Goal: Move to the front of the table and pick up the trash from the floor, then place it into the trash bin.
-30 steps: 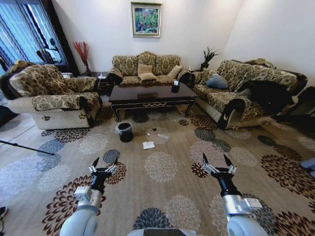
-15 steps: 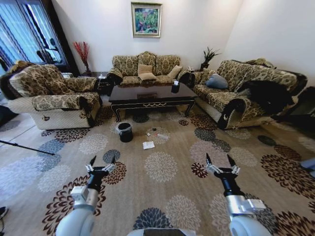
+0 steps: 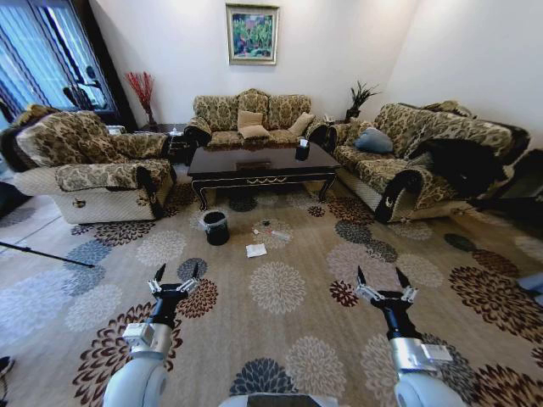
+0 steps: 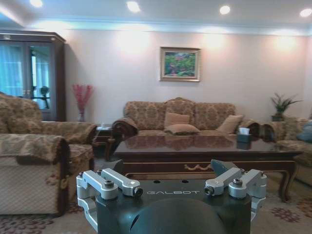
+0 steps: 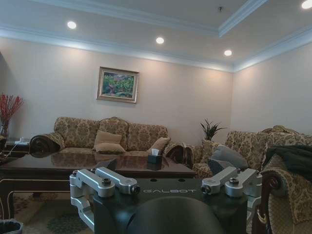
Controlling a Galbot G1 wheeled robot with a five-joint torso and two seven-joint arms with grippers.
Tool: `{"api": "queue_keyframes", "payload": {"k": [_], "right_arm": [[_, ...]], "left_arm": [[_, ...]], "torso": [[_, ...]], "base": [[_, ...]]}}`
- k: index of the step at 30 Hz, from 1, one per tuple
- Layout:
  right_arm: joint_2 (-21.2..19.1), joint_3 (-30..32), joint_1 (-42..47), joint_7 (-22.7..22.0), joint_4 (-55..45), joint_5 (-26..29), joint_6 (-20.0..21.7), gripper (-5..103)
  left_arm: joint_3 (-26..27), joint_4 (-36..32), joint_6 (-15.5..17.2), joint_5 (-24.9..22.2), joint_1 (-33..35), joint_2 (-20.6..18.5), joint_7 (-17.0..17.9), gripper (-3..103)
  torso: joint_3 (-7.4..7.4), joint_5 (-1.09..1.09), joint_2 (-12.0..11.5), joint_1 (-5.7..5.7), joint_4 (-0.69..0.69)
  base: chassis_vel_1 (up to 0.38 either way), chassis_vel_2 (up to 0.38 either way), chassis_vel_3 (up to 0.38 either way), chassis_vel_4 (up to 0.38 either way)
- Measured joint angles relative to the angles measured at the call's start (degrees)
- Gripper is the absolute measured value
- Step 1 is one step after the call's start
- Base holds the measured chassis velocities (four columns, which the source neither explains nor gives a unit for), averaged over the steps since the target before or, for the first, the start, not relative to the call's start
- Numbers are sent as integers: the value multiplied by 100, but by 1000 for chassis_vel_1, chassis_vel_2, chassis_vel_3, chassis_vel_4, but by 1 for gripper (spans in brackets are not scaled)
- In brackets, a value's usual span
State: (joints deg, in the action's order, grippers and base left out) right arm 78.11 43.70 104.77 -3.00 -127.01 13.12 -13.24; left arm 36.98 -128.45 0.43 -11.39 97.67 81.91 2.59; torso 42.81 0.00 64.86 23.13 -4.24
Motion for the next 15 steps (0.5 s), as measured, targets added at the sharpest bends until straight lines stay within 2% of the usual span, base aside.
{"api": "queue_keyframes", "payload": {"k": [6,15], "right_arm": [[63,-33,81,19,81,6,-178,100],[93,-22,73,8,163,-62,-211,100]], "left_arm": [[-54,55,-12,-29,89,96,69,100],[-91,68,-36,7,128,110,57,100]], "torso": [[-19,0,-37,-16,0],[-140,0,-261,-119,0]], "base": [[0,0,0,0],[0,0,0,0]]}}
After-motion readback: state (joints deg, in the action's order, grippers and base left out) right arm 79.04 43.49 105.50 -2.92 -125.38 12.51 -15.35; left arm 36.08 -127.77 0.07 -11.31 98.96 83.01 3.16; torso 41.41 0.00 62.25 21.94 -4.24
